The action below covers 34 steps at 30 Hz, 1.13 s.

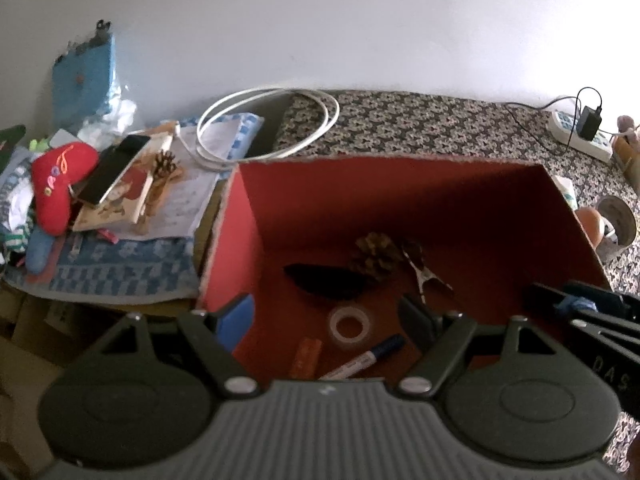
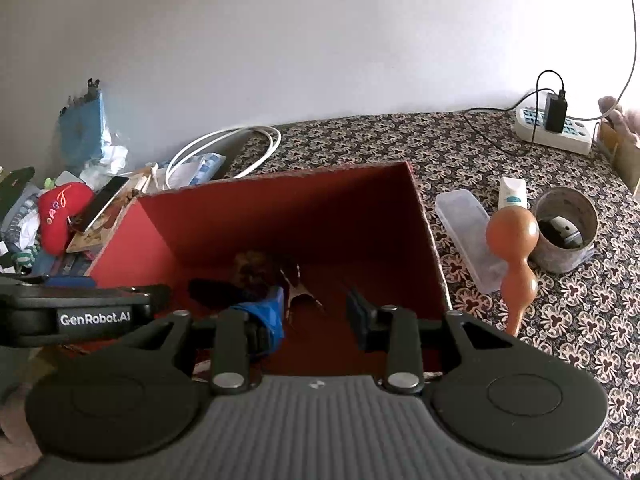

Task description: Organize rigid objects

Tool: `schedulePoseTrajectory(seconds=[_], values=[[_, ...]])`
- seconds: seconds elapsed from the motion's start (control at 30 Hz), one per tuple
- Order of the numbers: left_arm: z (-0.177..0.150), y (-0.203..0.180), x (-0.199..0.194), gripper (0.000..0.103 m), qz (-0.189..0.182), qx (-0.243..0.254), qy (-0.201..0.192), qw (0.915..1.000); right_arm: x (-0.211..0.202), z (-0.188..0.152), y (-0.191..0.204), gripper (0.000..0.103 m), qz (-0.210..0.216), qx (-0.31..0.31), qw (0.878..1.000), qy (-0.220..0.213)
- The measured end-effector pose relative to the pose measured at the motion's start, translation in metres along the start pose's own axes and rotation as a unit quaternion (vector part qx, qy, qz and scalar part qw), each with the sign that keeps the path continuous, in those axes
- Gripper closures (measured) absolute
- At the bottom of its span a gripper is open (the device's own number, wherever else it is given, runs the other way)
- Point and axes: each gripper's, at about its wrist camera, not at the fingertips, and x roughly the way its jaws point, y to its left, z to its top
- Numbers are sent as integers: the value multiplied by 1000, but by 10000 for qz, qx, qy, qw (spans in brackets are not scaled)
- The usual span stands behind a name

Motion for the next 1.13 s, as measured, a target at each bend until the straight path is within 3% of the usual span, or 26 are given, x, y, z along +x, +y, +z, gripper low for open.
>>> schedulePoseTrajectory(seconds=[0.43, 0.83, 1.13], values=[[-5, -7, 14, 23, 55, 156, 184, 9997, 4, -5, -5, 85, 3, 192, 9997, 155], [-6, -7, 15, 23, -162, 158, 214, 9995, 2, -4, -3, 85, 65, 101, 9999, 47], [-5, -4, 5, 23, -115, 150, -136, 9997, 1, -2, 0, 85, 102, 57, 9999, -31]])
